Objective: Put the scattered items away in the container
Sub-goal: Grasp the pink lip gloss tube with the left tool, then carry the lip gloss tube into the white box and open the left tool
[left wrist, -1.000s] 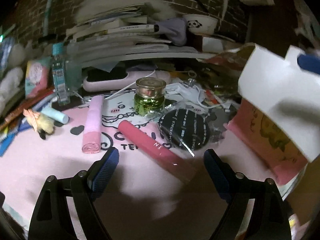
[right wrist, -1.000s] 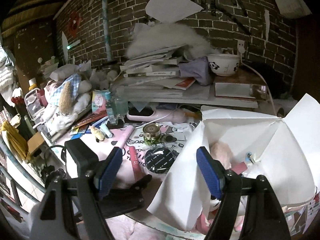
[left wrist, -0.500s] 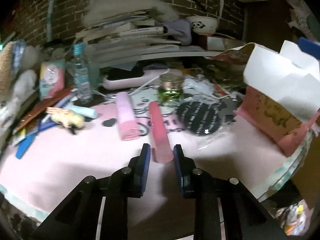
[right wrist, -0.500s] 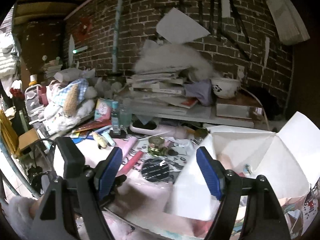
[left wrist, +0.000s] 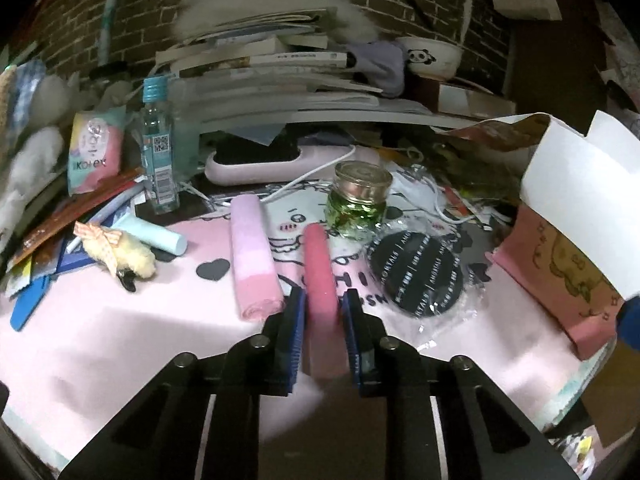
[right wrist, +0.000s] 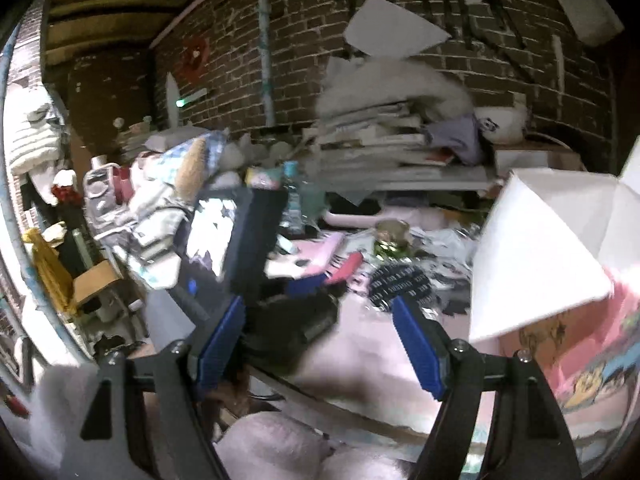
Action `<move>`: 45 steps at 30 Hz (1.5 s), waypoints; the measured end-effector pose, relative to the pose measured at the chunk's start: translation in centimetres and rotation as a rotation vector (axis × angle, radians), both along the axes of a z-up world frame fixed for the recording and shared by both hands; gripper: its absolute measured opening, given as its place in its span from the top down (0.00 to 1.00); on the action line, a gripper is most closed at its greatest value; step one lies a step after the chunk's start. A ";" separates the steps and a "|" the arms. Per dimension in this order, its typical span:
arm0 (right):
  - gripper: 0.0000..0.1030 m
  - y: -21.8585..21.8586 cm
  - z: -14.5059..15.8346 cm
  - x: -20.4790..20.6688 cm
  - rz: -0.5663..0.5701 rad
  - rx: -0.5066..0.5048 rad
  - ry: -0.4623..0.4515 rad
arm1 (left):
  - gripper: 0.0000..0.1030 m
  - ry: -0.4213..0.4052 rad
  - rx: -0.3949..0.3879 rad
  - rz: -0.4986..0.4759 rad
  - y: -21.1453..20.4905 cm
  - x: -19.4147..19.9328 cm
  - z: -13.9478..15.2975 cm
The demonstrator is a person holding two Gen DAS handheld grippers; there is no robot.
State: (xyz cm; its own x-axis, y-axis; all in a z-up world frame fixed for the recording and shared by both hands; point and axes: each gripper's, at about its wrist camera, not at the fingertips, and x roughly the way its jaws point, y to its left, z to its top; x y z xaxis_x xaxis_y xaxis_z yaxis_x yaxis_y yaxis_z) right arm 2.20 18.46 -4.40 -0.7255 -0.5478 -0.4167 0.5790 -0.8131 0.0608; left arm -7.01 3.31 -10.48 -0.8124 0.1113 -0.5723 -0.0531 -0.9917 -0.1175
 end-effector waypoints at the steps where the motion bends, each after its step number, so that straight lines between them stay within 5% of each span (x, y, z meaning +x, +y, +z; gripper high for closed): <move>1: 0.28 0.1 -0.5 0.0 -0.014 0.007 0.001 | 0.89 0.006 -0.005 -0.003 0.0 0.0 -0.1; 16: 0.28 3.0 -2.3 -0.7 -0.068 -0.090 -0.038 | 0.89 0.052 -0.008 -0.006 -0.9 1.4 0.3; 34: 0.28 1.6 -4.6 -3.4 -0.173 -0.054 -0.052 | 0.89 0.161 -0.014 -0.064 0.0 2.3 7.5; 45: 0.28 2.6 -5.3 -3.5 -0.185 -0.080 -0.083 | 0.89 0.167 0.115 -0.460 5.2 1.1 14.2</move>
